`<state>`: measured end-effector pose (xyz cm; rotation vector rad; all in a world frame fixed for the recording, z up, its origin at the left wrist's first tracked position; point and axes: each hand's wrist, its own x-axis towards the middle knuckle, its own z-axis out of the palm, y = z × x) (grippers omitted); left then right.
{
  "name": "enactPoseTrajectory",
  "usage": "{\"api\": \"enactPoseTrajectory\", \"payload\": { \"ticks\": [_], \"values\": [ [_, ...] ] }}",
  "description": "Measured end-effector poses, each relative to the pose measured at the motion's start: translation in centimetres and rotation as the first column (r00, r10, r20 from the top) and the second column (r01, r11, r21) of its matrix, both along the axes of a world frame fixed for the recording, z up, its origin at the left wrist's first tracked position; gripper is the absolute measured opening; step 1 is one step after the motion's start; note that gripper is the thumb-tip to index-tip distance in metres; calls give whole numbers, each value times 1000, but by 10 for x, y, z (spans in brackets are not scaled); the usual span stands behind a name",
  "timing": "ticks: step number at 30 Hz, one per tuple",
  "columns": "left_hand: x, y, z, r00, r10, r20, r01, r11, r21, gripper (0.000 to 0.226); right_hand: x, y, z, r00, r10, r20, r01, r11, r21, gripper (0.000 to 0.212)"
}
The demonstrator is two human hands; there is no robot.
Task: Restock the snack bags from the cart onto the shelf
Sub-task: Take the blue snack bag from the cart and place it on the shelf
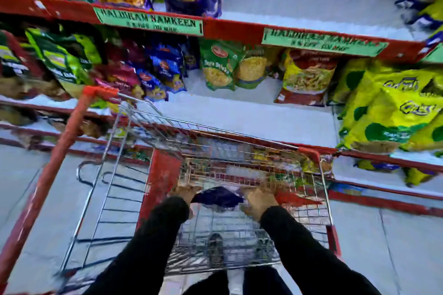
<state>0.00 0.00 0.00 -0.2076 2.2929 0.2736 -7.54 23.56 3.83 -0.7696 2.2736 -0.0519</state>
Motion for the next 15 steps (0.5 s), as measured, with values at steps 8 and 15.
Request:
{"api": "enactPoseTrajectory", "payload": {
  "ticks": [8, 15],
  "values": [
    [5, 7, -2, 952, 223, -211, -243, 967, -72, 26, -1, -11, -22, 976, -130, -177, 137, 990, 23, 25],
    [14, 1, 31, 711, 530, -462, -475, 847, 241, 30, -4, 9, 12, 903, -361, -233, 292, 913, -284, 29]
  ]
}}
